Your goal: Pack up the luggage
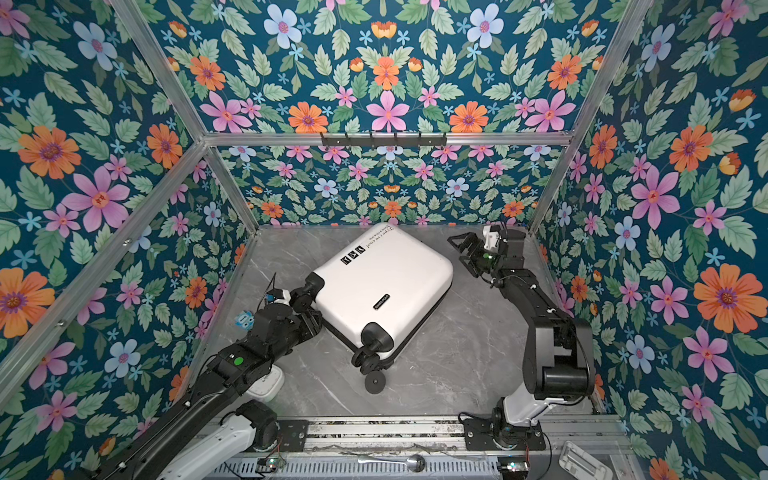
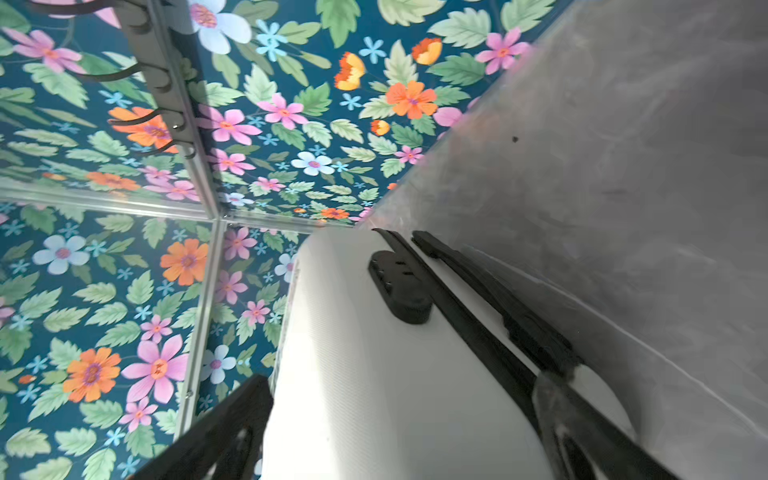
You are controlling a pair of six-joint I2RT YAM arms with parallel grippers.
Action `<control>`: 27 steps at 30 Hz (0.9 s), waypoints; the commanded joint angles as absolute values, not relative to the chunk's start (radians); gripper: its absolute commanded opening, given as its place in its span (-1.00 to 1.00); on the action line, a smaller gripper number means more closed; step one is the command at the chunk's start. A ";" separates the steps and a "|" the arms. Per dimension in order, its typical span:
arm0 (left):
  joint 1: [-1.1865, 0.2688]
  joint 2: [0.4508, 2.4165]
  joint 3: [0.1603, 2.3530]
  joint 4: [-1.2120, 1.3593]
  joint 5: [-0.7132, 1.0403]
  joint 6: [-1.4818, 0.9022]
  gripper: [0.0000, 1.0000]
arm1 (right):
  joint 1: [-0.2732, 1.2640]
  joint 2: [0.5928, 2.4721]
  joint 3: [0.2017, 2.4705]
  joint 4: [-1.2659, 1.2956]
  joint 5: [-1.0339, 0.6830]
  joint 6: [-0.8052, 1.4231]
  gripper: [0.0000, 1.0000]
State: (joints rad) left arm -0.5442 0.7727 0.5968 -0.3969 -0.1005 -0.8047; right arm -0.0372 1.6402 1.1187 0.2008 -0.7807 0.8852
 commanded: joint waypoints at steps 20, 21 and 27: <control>-0.452 0.909 0.616 -0.277 0.008 -0.726 0.24 | 0.041 1.610 1.002 0.204 -1.009 0.785 0.91; -0.449 0.913 0.616 -0.278 0.009 -0.721 0.24 | 0.045 1.591 0.991 0.188 -1.012 0.772 0.91; -0.413 0.941 0.635 -0.288 0.027 -0.677 0.32 | 0.075 1.465 0.908 0.086 -0.997 0.711 0.91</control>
